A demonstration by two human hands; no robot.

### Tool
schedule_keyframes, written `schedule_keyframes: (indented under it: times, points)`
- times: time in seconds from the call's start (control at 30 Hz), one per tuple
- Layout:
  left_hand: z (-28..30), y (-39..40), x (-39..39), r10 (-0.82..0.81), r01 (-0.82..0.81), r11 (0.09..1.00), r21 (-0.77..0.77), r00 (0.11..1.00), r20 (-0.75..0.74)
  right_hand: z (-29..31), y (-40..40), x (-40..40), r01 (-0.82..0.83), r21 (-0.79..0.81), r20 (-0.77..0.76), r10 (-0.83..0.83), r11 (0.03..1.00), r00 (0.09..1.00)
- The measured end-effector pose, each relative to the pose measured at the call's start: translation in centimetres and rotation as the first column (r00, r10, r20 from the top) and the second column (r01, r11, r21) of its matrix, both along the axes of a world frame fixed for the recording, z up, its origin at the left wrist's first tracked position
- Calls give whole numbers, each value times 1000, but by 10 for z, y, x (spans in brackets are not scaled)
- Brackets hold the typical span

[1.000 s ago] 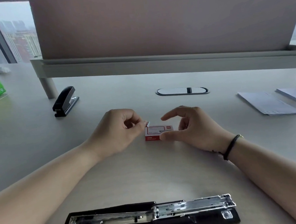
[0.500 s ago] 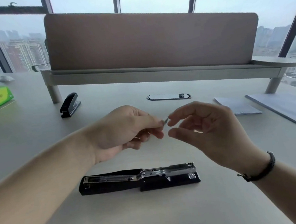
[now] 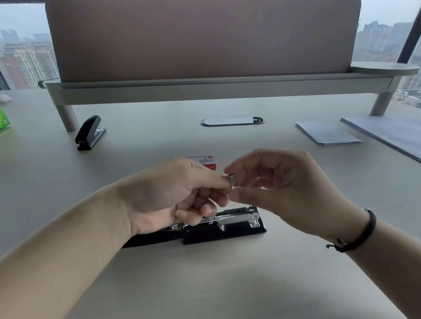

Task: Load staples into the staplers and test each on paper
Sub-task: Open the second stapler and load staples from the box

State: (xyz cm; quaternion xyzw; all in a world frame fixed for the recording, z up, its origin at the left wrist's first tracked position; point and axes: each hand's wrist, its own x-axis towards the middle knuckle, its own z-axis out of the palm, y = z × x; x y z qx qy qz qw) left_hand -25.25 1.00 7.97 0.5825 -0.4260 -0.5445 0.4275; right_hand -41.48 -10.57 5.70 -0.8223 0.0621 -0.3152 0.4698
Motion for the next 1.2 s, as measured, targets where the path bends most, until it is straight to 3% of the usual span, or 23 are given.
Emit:
schedule_keyframes:
  times: [0.33,0.53,0.7,1.03,1.2]
  points:
    - [-5,4,0,30,-27,996,-81,999,41,-5,2,1,74,-119,39,-70,990,997]
    - [-8,6,-2,81,-72,991,-109,993,87,-4,5,-1,82,-18,3,-82,996,997]
    - [-10,5,-6,227,-183,963,-200,947,226,-2,3,0,139,39,-29,-138,990,990]
    - [-15,3,-11,354,-289,919,-267,903,243,-4,2,0,160,33,-77,-157,987,985]
    - [-16,3,-14,355,-286,915,-284,905,235,-4,2,0,166,-98,-95,-175,981,980]
